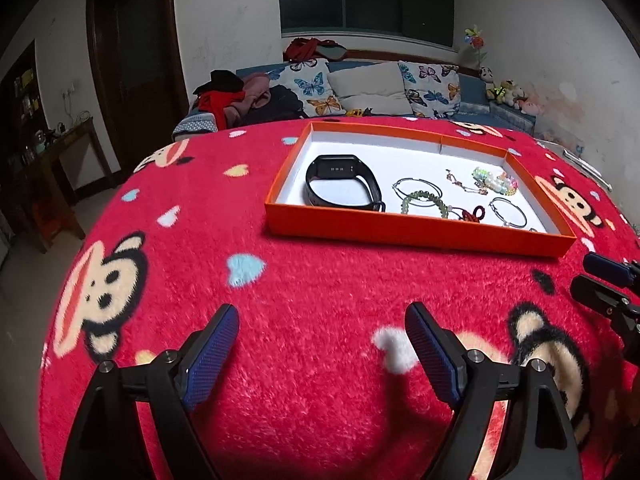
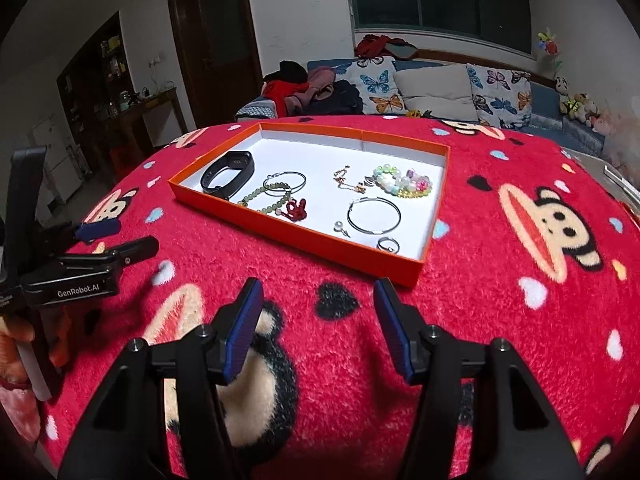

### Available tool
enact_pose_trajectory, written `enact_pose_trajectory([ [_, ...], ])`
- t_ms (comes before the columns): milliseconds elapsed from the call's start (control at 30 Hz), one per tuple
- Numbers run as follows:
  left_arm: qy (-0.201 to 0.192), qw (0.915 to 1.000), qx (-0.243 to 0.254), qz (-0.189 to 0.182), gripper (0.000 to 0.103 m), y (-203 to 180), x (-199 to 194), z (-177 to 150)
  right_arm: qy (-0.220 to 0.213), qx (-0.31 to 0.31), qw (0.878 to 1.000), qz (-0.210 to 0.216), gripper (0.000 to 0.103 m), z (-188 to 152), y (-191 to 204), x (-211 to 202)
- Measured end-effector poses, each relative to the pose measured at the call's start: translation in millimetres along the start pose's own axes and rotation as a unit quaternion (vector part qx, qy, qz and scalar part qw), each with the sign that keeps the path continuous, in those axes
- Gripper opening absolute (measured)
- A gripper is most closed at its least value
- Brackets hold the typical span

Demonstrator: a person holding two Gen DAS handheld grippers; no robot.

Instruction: Organize jewelry

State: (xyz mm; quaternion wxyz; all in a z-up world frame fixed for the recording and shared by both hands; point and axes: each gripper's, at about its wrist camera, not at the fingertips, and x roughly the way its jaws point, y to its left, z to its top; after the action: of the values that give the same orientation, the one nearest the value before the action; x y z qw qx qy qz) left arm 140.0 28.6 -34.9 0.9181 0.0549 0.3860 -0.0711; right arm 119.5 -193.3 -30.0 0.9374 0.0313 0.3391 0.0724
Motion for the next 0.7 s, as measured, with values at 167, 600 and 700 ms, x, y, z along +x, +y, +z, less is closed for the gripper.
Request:
enact_pose_trajectory([
  [167,-0.008,0.9999,0.001,-0.009,0.091,-1.2,-0.9,-0.6,-0.005,-0.009,1.000,-0.009,0.058,-1.9,4.7,-2.7],
  [600,-0.021,0.9997,0.008,-0.003,0.101,-8.3,-5.8,-5.9,-0.006,-0.021,1.000,-0.019,0.059,-2.7,10.4,-2.9],
  [700,-0.026,0.9996,0.006,-0.005,0.102,-8.8,-7.9,-6.4,-0.008,-0.019,1.000,-0.020,0.061,-2.7,9.5,-3.4],
])
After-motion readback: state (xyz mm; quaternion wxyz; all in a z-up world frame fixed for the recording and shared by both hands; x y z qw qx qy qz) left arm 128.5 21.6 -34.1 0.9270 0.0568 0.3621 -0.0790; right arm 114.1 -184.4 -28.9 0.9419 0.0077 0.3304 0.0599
